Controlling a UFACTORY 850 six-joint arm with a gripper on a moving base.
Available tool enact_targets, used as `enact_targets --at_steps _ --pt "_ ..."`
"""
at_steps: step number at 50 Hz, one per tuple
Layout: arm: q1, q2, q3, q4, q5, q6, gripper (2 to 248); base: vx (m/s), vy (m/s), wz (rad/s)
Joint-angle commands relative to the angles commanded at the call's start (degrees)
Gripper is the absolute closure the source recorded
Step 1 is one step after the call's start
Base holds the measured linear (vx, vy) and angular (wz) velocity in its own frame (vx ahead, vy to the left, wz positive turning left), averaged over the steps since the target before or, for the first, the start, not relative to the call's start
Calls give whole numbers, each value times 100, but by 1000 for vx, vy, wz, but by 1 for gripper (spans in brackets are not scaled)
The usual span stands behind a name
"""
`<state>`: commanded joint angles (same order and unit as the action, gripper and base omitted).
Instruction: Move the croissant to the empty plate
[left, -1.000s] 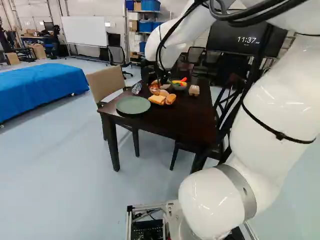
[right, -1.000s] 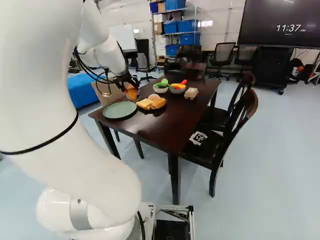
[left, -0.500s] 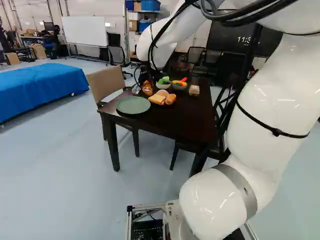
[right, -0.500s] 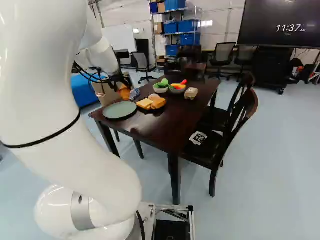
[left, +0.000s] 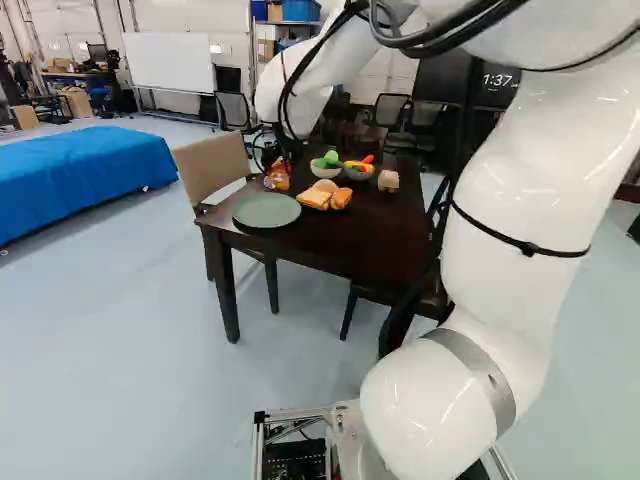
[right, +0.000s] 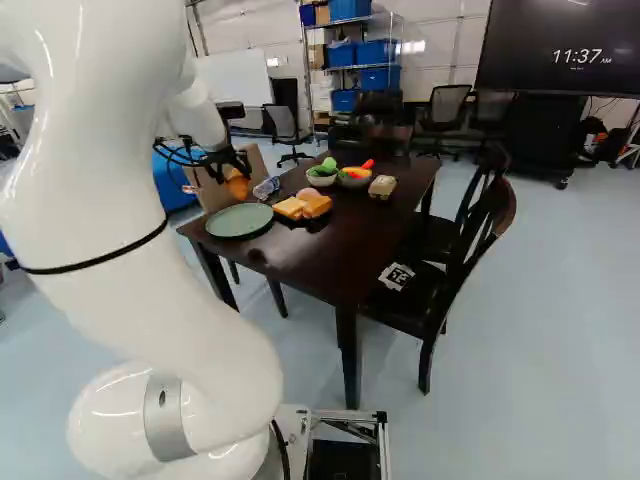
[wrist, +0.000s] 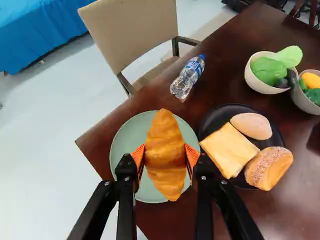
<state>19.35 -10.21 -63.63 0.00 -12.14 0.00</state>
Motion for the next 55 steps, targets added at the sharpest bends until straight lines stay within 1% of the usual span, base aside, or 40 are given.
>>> enact_targets --at_steps 12,24,55 --pt "34 -463 -360 0 0 0 129 0 0 0" --pt "3 -838 -631 0 0 0 129 0 0 0" --pt "1 -1258 -691 0 0 0 129 0 0 0"
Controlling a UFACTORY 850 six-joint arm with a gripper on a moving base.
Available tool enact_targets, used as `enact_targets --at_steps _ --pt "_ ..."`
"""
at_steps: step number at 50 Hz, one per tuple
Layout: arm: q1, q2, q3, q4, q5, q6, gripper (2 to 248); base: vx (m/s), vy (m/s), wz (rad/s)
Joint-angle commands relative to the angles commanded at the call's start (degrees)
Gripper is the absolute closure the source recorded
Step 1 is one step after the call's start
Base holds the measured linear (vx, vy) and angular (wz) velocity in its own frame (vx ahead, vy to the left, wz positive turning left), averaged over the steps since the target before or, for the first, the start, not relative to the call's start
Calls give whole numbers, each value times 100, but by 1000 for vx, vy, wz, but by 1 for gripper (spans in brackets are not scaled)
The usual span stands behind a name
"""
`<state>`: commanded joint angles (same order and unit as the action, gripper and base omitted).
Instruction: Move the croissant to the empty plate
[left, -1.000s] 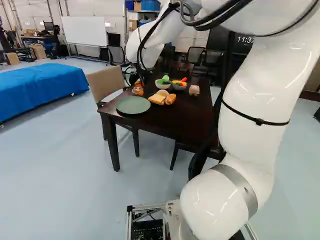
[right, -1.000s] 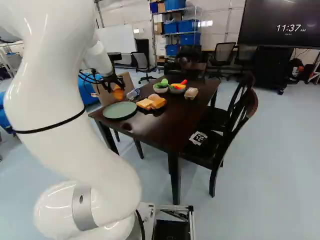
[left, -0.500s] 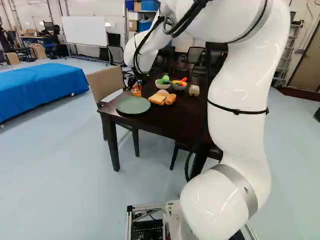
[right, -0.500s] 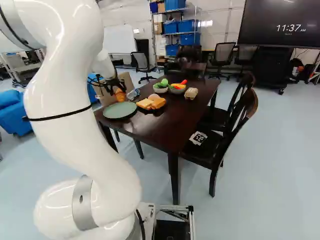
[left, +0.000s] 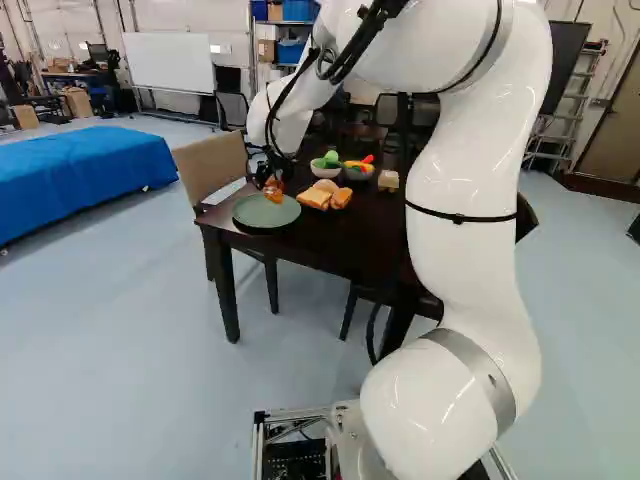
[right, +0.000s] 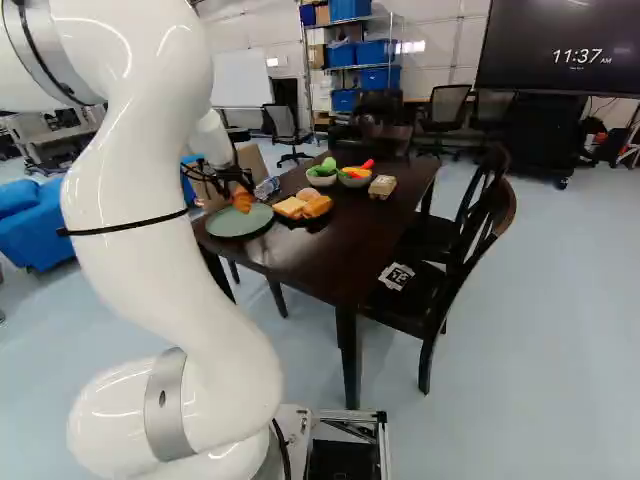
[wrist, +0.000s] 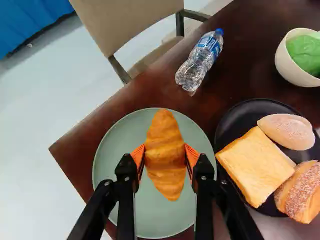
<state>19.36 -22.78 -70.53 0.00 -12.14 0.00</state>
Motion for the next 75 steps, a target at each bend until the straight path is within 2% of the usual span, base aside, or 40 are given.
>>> enact_targets --at_steps 31,32,37,38,42,43,47,48,53,54,75 --pt "0 -371 -75 0 0 0 129 0 0 0" --pt "0 -371 -75 0 0 0 114 0 0 0" --pt "0 -371 -75 0 0 0 114 0 0 0" --pt "0 -371 -75 0 0 0 83 0 0 0" --pt "0 -371 -75 0 0 0 83 0 0 0" --pt "0 -371 -75 0 0 0 50 0 0 0" --pt "0 -371 -75 0 0 0 50 0 0 0" --pt "0 -371 -75 0 0 0 16 0 0 0" --pt "0 -371 -75 0 0 0 16 0 0 0" --pt "0 -371 -75 0 0 0 3 0 0 0" --pt "0 -181 -33 0 0 0 3 0 0 0"
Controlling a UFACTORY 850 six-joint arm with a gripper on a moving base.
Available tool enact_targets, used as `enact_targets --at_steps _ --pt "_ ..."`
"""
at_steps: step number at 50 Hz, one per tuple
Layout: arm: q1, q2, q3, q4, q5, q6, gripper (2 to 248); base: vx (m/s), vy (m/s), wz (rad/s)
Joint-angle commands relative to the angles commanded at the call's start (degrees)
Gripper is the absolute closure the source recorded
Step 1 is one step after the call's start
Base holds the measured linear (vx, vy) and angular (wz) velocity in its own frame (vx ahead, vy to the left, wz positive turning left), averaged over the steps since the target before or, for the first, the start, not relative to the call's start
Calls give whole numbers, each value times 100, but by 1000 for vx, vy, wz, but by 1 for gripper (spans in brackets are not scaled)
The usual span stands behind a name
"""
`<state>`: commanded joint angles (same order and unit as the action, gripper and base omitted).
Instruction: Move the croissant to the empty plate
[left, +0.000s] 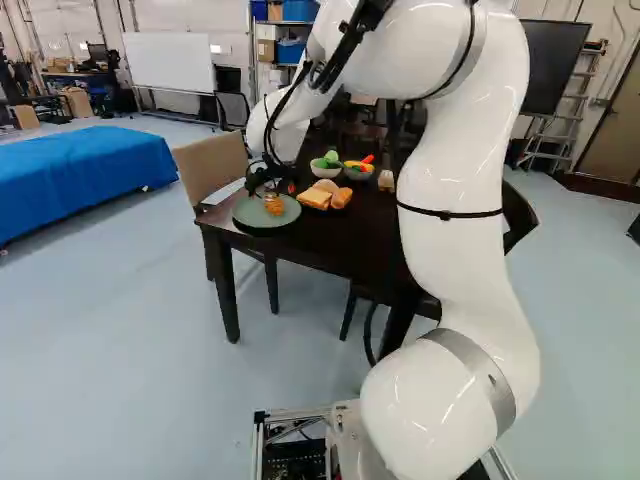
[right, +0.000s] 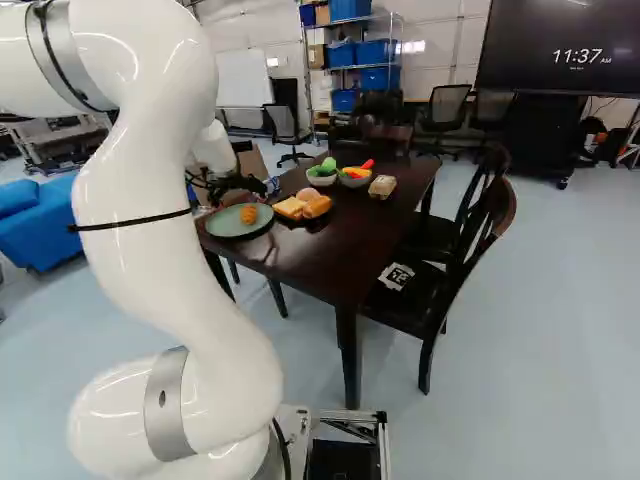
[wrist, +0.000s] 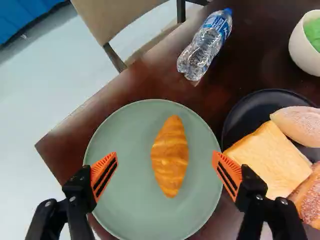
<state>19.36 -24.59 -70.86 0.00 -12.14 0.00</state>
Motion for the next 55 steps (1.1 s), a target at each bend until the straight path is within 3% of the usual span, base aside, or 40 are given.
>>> enact_targets --at_steps 26,55 --pt "-13 389 98 0 0 0 3 0 0 0" --pt "-263 1487 965 0 0 0 3 0 0 0"
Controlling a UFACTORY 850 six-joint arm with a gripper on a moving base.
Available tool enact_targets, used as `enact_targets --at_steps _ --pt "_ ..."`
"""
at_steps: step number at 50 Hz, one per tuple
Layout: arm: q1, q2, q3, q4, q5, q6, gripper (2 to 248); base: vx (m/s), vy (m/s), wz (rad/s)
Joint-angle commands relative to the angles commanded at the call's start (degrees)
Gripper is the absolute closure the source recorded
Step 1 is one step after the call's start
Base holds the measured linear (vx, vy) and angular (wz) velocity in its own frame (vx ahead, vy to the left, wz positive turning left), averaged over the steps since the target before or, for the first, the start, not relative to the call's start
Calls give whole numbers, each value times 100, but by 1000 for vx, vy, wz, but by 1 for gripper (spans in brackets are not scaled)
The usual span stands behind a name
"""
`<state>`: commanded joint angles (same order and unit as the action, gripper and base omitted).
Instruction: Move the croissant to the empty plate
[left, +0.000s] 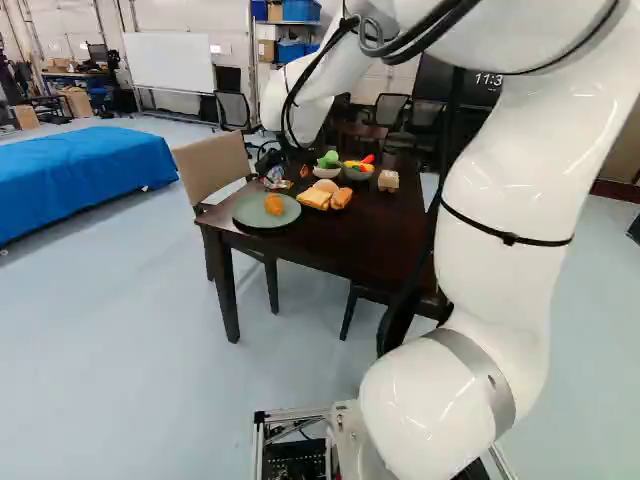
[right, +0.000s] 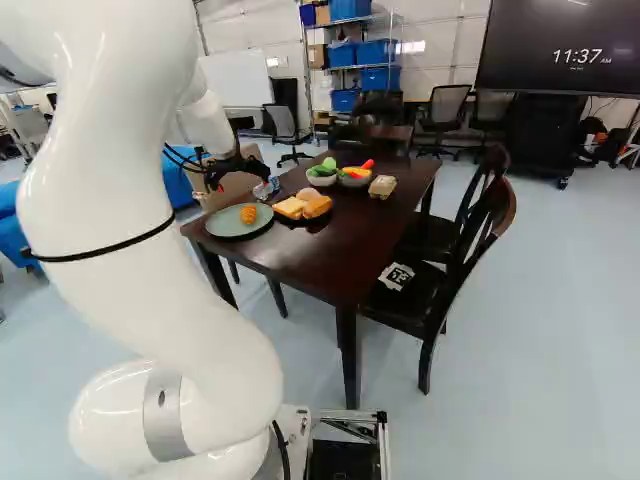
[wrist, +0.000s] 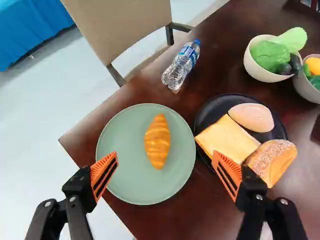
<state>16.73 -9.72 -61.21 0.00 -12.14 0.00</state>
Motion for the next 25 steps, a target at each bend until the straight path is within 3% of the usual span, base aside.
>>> enact_targets --at_steps 25 --pt "-167 1082 791 0 0 0 3 0 0 0"
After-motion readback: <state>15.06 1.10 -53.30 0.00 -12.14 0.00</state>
